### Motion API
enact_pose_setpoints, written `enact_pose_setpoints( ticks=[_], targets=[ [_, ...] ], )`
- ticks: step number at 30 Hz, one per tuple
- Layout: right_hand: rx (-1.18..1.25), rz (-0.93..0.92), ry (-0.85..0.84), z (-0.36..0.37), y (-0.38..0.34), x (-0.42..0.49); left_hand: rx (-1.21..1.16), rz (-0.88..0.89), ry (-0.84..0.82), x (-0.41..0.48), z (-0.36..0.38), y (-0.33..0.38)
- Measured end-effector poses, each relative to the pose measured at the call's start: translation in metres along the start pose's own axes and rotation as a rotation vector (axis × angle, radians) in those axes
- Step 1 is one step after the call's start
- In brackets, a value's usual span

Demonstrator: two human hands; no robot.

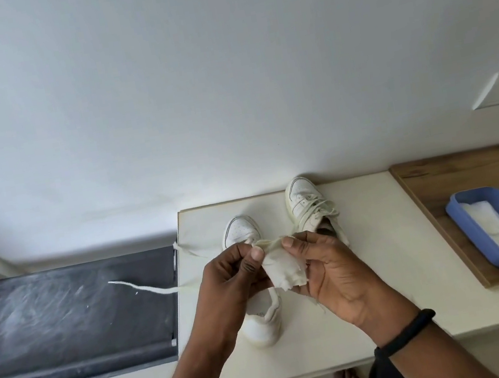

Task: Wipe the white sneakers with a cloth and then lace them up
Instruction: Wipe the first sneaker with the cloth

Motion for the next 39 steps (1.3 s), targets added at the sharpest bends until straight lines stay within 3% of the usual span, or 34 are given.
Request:
enact_pose_setpoints(
  ticks=[6, 10, 12, 14, 16, 18, 24, 26, 29, 32, 36, 39],
  targets=[
    [-0.024, 0.147, -0.193, 0.007, 0.021, -0.009, 0.153, 0.032, 0.011, -0.007, -0.008, -0.004],
    [0.092, 0.146, -0.102, -0.002, 0.029, -0.005, 0.310, 0.049, 0.171, -0.006, -0.026, -0.017],
    [0.158, 0.087, 0.005, -0.015, 0.028, 0.001, 0.608, 0.120, 0.249, -0.008, -0.036, -0.026],
    [0.151, 0.018, 0.166, -0.033, 0.027, 0.004, 1.133, 0.233, 0.185, -0.012, -0.028, -0.039],
    [0.106, -0.024, 0.308, -0.051, 0.029, 0.003, 1.594, 0.121, 0.073, -0.015, -0.018, -0.069],
    [0.083, -0.037, 0.378, -0.062, 0.036, 0.002, 1.747, 0.005, 0.029, -0.014, -0.014, -0.087],
    [0.071, -0.050, 0.411, -0.071, 0.049, 0.004, 1.673, 0.069, 0.065, 0.002, -0.015, -0.082],
    [0.041, -0.084, 0.416, -0.071, 0.047, 0.003, 1.457, 0.138, 0.089, 0.002, -0.020, -0.070],
    [0.013, -0.100, 0.415, -0.069, 0.043, 0.001, 0.929, 0.079, 0.215, 0.000, -0.042, -0.039],
    [0.067, -0.109, 0.357, -0.059, 0.028, -0.007, 0.450, 0.021, 0.168, -0.016, -0.045, -0.019],
    [0.116, -0.181, 0.197, -0.033, -0.012, -0.036, 0.300, 0.053, 0.070, -0.043, -0.032, -0.002],
    [-0.091, -0.348, 0.161, -0.018, -0.046, -0.070, 0.255, 0.104, -0.009, -0.062, -0.019, 0.016]
  ],
)
Point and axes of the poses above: each hand's wrist, its own x-axis towards the middle knuckle, its own z-axis out of the palm, y = z × x, the point moved 7 cm from there along x, towards the middle knuckle, and after that the axes turned 11 degrees about -x, right-handed, at the moved point
